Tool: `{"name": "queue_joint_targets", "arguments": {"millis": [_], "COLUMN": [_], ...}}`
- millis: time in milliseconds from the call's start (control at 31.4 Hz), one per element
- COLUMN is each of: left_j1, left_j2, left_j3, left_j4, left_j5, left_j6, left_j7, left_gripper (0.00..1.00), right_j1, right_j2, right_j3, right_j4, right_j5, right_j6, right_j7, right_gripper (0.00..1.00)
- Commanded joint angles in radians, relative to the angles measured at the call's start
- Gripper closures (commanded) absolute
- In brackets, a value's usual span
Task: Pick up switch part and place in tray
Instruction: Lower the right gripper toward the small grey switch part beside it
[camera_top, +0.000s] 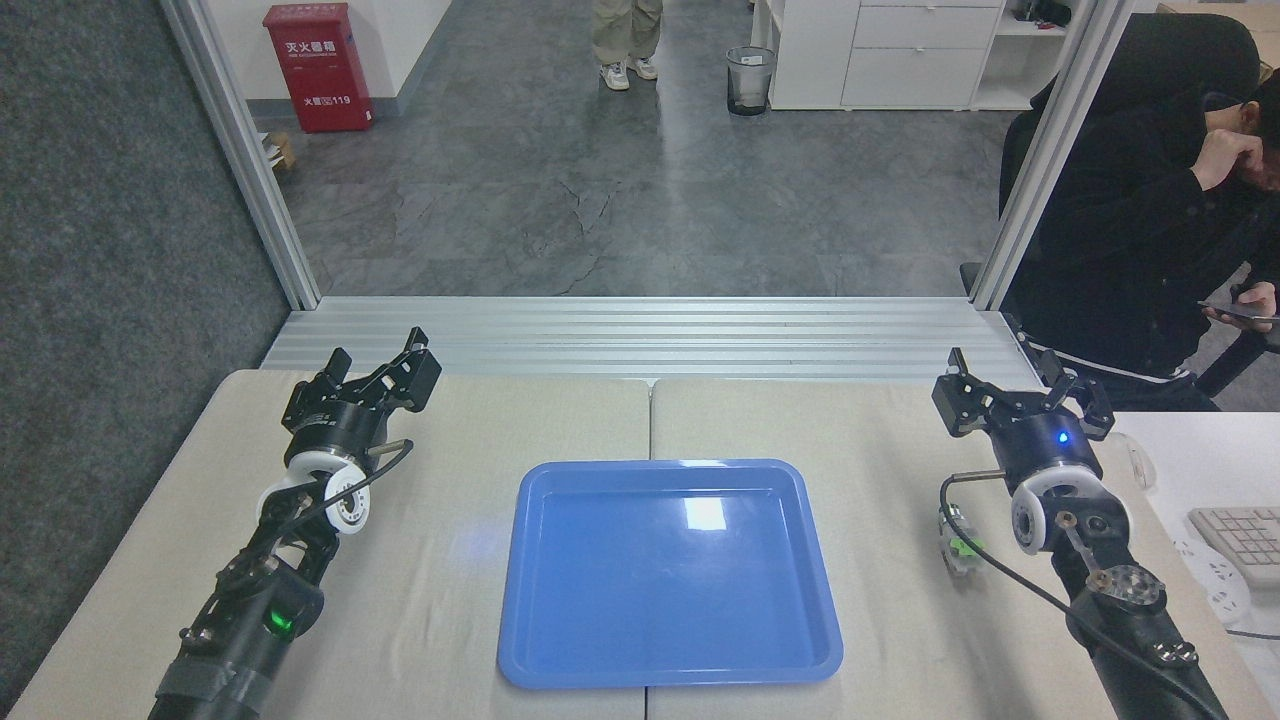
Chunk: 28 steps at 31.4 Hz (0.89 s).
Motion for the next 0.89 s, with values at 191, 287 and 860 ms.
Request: {"name": "queue_joint_targets", "arguments": {"millis": [191,287,860], "left_j1": [-0.002,0.0,0.0], "left_j2": [0.002,0.0,0.0], "left_j3": [0.0,0.0,0.0], "left_j4": [0.0,0.0,0.0], "left_j5": [0.0,0.0,0.0], "left_j6": [-0.001,-0.001,0.0], "left_j7": [-0.001,-0.001,-0.001], "left_gripper": [0.0,0.0,0.0], "right_j1": [-0.075,-0.075,-0.105], "right_j2": [0.006,-0.003,-0.066], "right_j3": [0.022,0.014,0.016], "right_j4": [-0.01,-0.01,0.03], "right_j5": [-0.01,-0.021,-0.033], "right_j6": [-0.001,-0.016,-0.084], "right_j7": [0.022,0.015,0.013], "right_gripper": [0.01,0.01,0.06]}}
